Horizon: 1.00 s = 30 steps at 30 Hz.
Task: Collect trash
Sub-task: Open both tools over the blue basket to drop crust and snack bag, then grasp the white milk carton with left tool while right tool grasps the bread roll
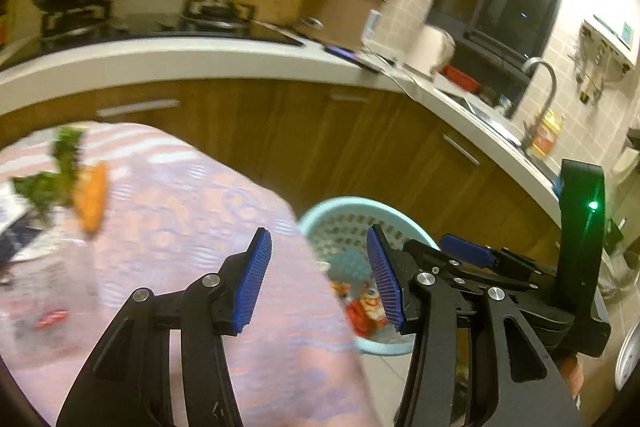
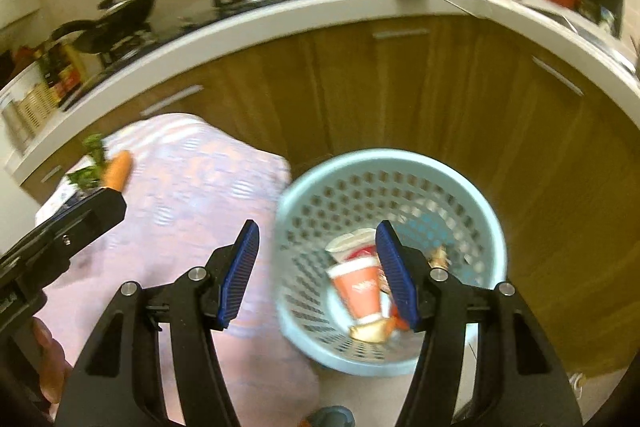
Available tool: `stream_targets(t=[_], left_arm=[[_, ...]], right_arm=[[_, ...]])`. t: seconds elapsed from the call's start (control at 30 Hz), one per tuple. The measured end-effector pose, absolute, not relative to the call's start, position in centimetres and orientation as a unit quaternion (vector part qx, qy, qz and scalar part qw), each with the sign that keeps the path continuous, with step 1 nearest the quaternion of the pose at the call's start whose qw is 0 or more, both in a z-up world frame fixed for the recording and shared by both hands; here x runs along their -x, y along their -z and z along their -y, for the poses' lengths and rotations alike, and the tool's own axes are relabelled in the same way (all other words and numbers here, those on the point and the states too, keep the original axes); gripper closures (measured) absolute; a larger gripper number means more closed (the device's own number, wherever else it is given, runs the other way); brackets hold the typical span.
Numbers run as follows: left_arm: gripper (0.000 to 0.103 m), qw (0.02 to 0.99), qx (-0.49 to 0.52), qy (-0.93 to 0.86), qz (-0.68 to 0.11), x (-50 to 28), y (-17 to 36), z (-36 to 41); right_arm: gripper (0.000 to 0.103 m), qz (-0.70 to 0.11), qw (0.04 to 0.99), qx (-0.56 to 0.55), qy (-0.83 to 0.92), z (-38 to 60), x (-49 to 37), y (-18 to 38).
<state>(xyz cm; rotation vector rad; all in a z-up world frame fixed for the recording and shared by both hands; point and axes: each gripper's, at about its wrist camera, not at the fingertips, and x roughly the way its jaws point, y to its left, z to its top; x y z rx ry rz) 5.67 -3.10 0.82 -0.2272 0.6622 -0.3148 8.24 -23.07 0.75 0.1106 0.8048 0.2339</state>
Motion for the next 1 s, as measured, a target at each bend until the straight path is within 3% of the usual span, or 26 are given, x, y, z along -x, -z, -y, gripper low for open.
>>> stream_targets(t=[0.37, 0.5, 0.57, 0.8, 1.0], left_arm=[[0.05, 0.95, 0.134, 0.036, -0.28, -1.4, -2.8, -8.8], [0.05, 0.951, 0.145, -0.021, -0.272, 0.3, -2.7, -14.0], [0.05, 0.949, 0.153, -0.045, -0.272, 0.8, -2.3, -16.6], [0.05, 0.928, 0.18, -0.098, -0.311, 0.4, 0.9, -22.9], [0.05, 0.913, 0.195, -0.074, -0.35, -1.4, 3.4, -22.9]], right_arm=[[0.046, -0.358, 0.908, -0.022, -0.218, 10.3, -6.6, -2.9], [0.064, -0.36, 0.895, -0.009, -0.263, 5.9, -6.3, -2.1], [0.067, -0.363, 0.891, -0.007, -0.272, 4.2, -6.5, -1.5], [0.068, -0.372, 0.881, 0.004, -0.291, -0.1, -6.8, 1.5], [0.068, -0.401, 0.87, 0.017, -0.287, -0.9, -7.5, 3.9]])
